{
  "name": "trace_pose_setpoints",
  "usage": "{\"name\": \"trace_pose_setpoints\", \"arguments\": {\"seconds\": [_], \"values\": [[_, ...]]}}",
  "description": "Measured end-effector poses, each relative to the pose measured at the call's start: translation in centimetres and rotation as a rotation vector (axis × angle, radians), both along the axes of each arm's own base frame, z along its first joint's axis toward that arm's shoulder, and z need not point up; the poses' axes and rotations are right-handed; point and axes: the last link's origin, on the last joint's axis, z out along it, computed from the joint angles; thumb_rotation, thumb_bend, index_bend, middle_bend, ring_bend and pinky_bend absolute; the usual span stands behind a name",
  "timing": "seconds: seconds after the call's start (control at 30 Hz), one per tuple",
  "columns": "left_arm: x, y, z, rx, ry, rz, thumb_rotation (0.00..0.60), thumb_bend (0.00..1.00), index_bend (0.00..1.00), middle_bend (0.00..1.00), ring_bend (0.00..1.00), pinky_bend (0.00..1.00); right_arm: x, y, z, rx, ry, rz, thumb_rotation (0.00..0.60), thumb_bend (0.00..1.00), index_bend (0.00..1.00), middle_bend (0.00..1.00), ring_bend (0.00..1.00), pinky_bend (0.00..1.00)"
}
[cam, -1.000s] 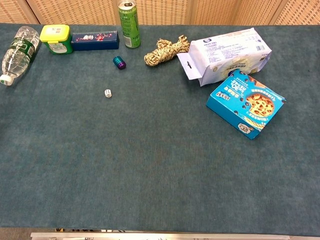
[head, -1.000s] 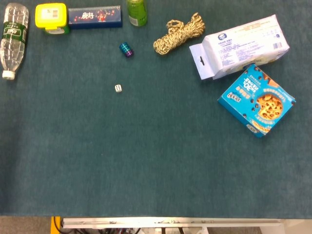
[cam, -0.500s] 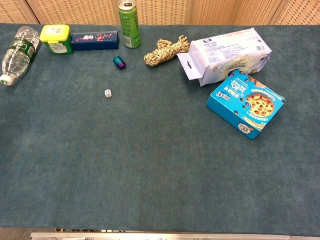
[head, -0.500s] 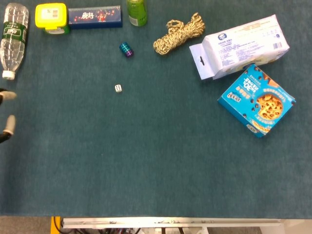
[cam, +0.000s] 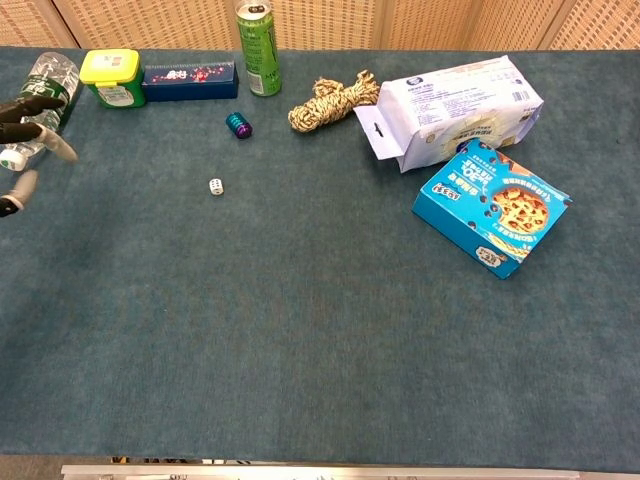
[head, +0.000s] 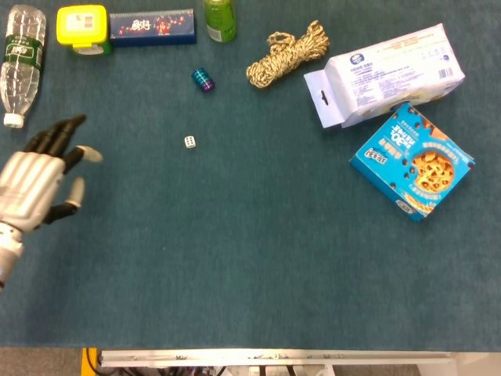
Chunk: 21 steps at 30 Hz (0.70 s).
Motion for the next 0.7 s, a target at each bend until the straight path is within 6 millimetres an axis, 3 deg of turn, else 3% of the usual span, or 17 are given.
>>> {"name": "trace_pose_setpoints", "arguments": {"seconds": [0.37, 0.7], "values": [[3.3, 2.9, -3.6, -0.164, 0.094, -0.073, 0.6, 0.76, 0.22, 0.0, 0.0, 0.06, -0.9, 0.2, 0.5, -0.017, -0.006, -0.024, 0.6, 0.11, 0.51, 0.48, 0.52, 0.63], [4.0, 4.4, -6.3, -0.225, 0.16, -0.082, 0.6, 0.76, 0.17, 0.0, 0.0, 0.04, -1.3, 0.4, 0.6, -0.025, -0.017, -0.032, 0.6, 0.11, 0.52, 0.49, 0.52, 0.63]]}}
